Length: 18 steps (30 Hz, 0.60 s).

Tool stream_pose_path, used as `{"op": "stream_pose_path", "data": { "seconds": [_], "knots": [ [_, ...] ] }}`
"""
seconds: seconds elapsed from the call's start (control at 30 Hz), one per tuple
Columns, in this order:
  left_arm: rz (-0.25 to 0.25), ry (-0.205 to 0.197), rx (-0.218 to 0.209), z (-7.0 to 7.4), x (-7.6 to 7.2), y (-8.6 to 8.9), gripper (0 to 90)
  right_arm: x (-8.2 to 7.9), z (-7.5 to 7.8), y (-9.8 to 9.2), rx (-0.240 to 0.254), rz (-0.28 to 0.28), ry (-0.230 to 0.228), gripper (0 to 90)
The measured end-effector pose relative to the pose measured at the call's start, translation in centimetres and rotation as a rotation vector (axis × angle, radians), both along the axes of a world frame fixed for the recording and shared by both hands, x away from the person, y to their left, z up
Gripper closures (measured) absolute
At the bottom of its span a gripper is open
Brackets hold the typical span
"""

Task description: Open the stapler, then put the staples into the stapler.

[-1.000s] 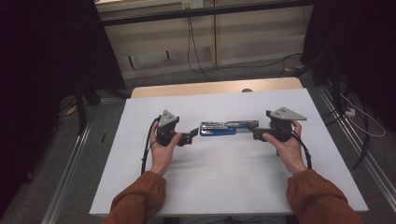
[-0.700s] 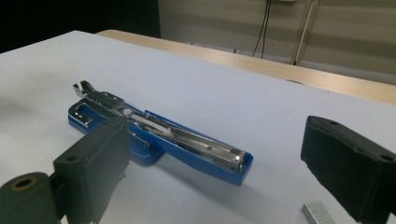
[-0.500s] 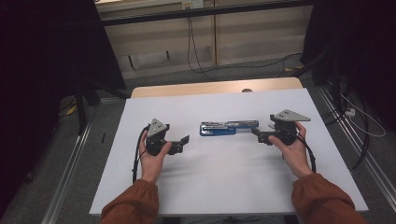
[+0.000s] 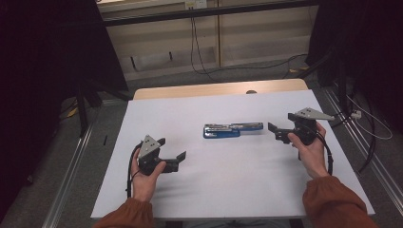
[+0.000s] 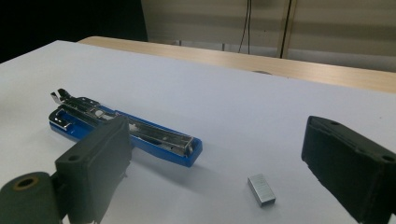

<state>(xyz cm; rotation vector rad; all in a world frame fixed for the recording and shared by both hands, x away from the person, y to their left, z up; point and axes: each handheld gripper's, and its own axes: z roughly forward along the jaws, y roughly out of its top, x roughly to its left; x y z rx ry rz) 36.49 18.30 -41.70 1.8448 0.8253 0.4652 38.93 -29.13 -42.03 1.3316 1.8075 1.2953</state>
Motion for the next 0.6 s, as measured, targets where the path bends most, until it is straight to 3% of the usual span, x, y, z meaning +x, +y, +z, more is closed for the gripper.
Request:
{"op": "stream_pose_path", "data": {
  "seconds": [0.17, 0.3, 0.4, 0.5, 0.6],
  "knots": [
    [0.023, -0.008, -0.018, 0.2, -1.2, 1.0, 4.7, 0.2, -0.1, -0.2, -0.008, -0.003, 0.013, 7.3],
    [0.056, 0.005, -0.011, -0.1, -1.6, 1.7, 4.7, 0.4, -0.1, -0.3, -0.076, -0.03, 0.008, 7.9],
    [0.067, 0.026, -0.044, -0.2, -1.7, 2.3, 4.7, 0.8, -0.1, -0.4, -0.058, -0.009, 0.031, 8.2],
    [0.069, -0.008, -0.039, 0.0, -2.2, 2.6, 4.3, 1.3, -0.1, -0.6, -0.021, 0.026, 0.051, 8.0],
    [0.06, -0.017, -0.039, 0.2, -3.1, 2.8, 4.2, 1.5, 0.0, -0.7, -0.049, 0.03, 0.058, 8.4]
  ]
}}
